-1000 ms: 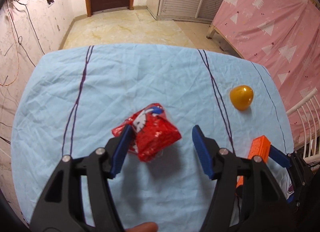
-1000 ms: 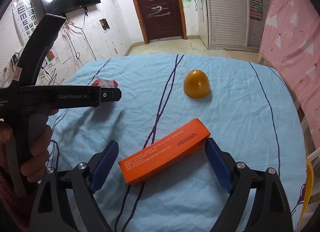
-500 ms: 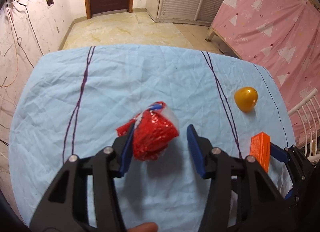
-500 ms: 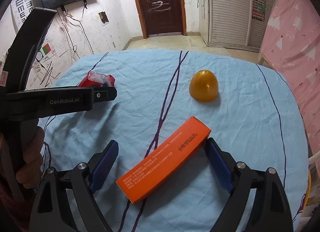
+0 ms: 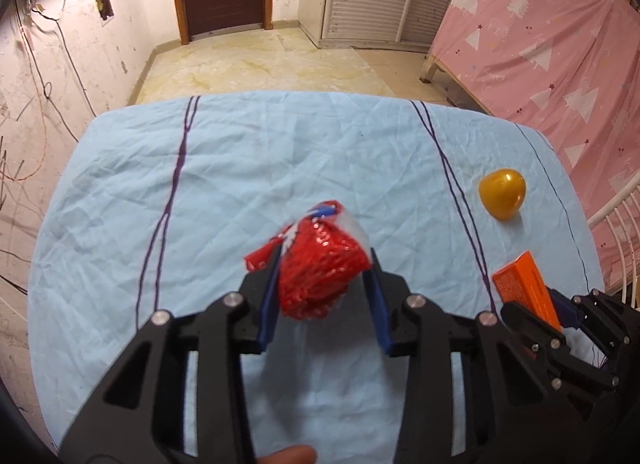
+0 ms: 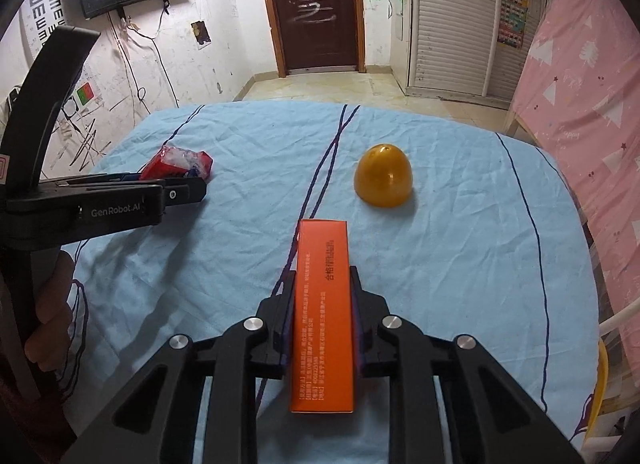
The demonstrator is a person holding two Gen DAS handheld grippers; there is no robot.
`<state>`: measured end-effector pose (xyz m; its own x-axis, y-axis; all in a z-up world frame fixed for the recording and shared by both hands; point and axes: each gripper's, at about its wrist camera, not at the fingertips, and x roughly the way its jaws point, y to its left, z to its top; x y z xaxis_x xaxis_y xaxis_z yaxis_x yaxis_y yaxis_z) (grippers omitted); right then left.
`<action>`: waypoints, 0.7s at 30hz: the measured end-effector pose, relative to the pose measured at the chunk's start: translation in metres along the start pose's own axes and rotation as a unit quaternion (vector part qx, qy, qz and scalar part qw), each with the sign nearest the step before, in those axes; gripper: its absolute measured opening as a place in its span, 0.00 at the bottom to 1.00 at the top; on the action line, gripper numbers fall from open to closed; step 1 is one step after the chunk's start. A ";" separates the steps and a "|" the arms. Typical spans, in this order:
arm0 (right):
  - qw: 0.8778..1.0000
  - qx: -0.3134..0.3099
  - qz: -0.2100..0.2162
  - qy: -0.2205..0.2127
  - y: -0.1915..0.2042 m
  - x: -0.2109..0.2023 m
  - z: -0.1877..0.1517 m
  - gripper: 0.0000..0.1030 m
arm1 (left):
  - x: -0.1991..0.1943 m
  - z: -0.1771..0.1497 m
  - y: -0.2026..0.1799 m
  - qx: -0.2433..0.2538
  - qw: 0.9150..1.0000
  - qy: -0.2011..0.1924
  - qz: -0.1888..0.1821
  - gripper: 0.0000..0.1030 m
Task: Collect trash
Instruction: 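Carry the red bag and orange box over the yellow bin and open both grippers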
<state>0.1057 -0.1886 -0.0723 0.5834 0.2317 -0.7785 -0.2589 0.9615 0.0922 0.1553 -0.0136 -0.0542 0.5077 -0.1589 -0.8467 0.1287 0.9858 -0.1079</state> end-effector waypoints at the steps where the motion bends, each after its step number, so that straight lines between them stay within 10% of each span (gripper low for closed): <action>1: 1.000 0.001 0.001 -0.001 0.000 -0.001 0.000 0.15 | -0.001 0.000 0.000 -0.001 1.000 -0.001 0.005 0.30; 21: 0.996 0.052 0.013 -0.072 -0.033 -0.050 -0.008 0.16 | -0.039 -0.006 -0.041 0.030 0.999 -0.033 0.021 0.26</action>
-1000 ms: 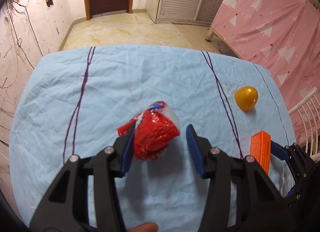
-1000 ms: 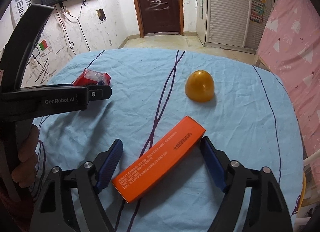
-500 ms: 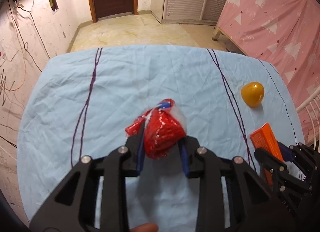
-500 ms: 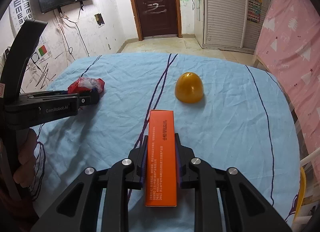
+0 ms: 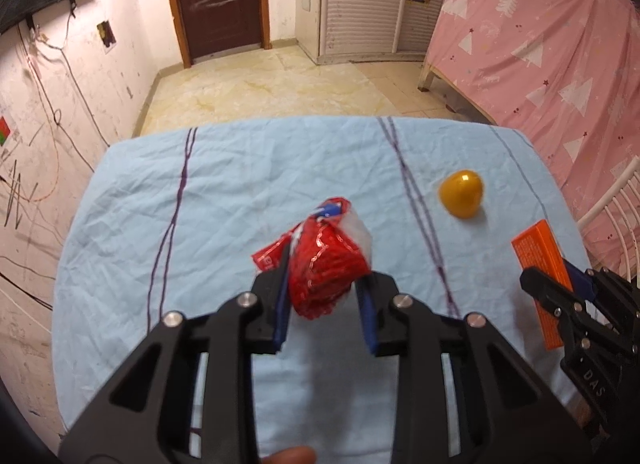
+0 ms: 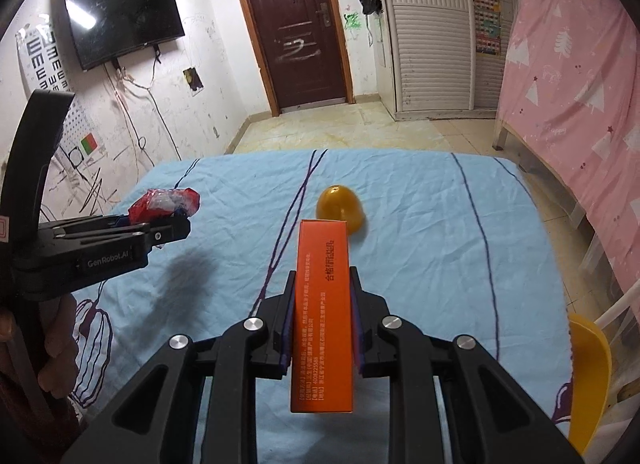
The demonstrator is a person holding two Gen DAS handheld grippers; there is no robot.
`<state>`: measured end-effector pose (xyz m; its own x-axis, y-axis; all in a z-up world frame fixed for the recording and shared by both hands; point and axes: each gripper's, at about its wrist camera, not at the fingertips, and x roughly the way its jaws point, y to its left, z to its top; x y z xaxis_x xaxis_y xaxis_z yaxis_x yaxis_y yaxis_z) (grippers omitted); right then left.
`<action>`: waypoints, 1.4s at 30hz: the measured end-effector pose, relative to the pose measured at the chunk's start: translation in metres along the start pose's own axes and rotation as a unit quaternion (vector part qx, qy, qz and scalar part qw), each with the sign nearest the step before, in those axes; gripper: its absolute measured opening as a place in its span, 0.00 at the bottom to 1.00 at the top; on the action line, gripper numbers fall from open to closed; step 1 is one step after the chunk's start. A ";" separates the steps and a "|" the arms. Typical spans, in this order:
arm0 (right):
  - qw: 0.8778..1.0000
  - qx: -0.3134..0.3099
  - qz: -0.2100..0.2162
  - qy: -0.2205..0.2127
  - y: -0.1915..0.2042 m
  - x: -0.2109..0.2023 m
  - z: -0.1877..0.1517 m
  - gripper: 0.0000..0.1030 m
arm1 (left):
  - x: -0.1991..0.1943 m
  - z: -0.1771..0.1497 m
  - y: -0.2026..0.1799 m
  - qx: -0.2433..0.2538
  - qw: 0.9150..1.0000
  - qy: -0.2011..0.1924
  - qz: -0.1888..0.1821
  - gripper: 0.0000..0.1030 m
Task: Collect trash
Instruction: 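Carry the red bag and orange box over the yellow bin and open both grippers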
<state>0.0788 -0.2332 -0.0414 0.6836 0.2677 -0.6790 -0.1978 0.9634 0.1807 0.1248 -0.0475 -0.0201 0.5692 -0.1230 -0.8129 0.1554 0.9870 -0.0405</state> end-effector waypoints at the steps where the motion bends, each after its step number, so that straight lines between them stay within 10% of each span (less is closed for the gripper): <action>1: 1.000 0.005 -0.001 -0.004 -0.003 -0.003 0.000 0.16 | -0.001 0.001 -0.004 0.003 1.000 -0.001 -0.001 0.26; 42: 0.967 0.201 -0.068 -0.143 -0.223 -0.132 -0.068 0.16 | -0.015 -0.012 -0.236 0.189 0.981 -0.005 -0.034 0.26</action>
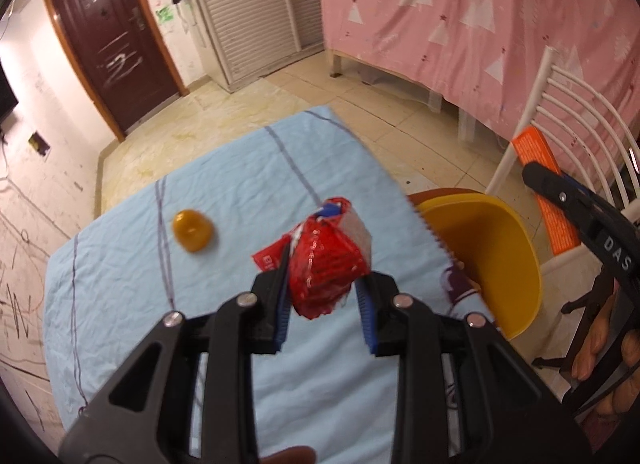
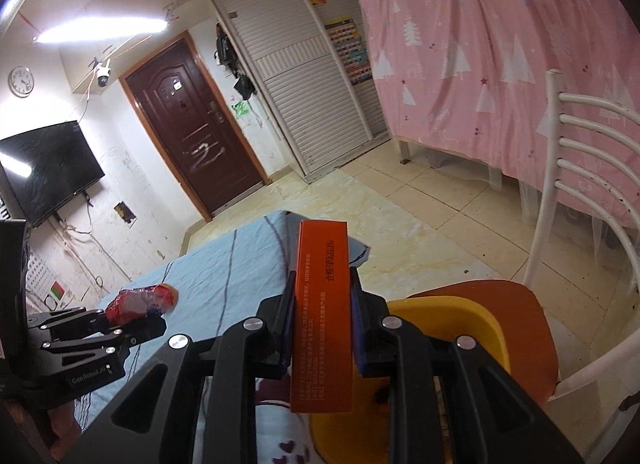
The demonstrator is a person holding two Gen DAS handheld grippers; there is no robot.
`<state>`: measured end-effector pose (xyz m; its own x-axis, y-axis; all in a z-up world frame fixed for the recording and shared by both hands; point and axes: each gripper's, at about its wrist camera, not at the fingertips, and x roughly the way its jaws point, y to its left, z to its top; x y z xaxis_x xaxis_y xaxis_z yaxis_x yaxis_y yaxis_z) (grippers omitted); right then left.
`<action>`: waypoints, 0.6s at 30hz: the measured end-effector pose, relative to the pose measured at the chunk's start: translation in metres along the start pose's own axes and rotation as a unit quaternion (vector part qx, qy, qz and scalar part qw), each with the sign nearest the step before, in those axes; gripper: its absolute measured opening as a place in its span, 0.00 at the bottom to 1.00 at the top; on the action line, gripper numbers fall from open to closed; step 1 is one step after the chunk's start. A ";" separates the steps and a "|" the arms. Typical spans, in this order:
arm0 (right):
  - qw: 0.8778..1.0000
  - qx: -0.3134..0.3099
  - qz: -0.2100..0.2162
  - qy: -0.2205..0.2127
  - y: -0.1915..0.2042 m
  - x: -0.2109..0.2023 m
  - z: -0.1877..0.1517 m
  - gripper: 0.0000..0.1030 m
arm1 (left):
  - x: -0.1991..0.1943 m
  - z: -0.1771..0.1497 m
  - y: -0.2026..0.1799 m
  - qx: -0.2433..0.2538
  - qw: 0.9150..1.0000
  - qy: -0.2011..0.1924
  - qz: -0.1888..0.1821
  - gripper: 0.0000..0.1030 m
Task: Collect trash
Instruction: 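Carry the red bag and orange box over the yellow bin and open both grippers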
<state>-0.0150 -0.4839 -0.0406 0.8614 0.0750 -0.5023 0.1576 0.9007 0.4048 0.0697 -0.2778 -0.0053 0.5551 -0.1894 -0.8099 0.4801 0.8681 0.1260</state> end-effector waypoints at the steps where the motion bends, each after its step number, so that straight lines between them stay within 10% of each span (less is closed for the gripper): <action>1: 1.000 0.003 -0.003 -0.002 -0.003 -0.001 0.000 0.16 | 0.001 0.001 -0.007 0.007 1.000 0.000 -0.001 0.26; 18: 0.999 0.045 -0.024 -0.001 -0.044 0.008 -0.001 0.16 | 0.034 0.012 -0.108 0.089 0.994 0.033 -0.050 0.26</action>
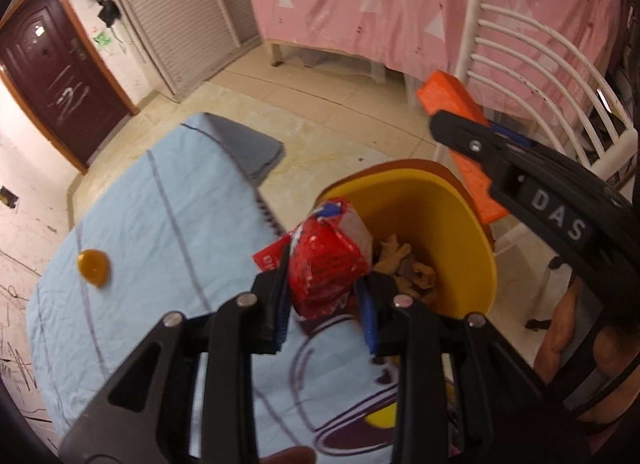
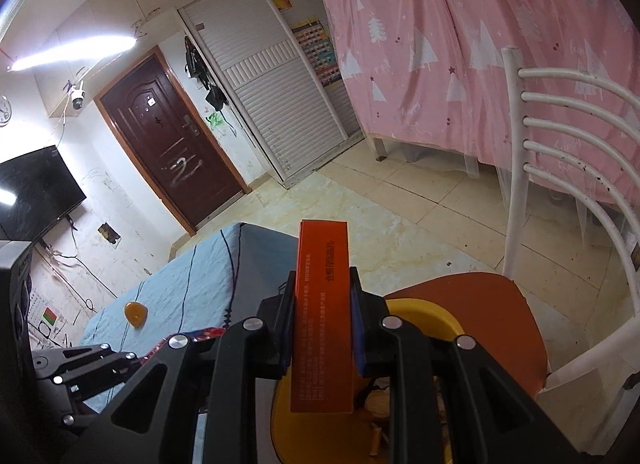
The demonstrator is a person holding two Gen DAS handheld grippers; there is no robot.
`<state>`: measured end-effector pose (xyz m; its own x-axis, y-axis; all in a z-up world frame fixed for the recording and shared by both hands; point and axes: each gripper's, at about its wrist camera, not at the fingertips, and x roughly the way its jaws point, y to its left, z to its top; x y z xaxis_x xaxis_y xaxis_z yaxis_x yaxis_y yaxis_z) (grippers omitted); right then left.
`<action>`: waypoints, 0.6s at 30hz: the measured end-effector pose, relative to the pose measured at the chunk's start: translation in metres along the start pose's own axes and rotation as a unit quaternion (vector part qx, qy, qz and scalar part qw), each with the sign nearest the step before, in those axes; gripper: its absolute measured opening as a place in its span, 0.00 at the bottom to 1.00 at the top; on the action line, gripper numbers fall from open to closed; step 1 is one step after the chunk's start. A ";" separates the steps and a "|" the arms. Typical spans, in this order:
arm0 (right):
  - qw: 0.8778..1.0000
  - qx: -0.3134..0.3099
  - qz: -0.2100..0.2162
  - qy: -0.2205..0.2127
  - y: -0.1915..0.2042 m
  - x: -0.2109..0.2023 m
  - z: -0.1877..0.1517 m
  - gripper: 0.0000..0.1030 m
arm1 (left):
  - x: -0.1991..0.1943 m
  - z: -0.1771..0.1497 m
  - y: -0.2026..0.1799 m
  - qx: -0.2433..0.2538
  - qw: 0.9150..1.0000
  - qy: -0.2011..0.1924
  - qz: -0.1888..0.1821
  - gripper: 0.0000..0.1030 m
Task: Collect trash
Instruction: 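Carry the red bag and orange box over the yellow bin and open both grippers, then move both open grippers back over the bedsheet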
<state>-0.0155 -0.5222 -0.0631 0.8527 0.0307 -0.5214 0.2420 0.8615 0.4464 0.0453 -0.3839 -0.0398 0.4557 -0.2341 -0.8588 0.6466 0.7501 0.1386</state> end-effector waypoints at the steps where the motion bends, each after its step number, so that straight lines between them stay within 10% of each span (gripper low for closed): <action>1: 1.000 0.002 0.001 0.003 -0.002 0.002 -0.001 0.16 | 0.003 0.001 -0.003 0.002 1.000 0.001 -0.008 0.26; 18: 1.000 0.009 0.001 0.013 -0.005 0.012 -0.004 0.27 | 0.015 -0.001 -0.008 -0.004 0.999 0.019 -0.030 0.49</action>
<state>-0.0084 -0.5242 -0.0739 0.8411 0.0446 -0.5391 0.2499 0.8519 0.4603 0.0465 -0.3930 -0.0543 0.3920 -0.2546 -0.8840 0.6675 0.7399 0.0829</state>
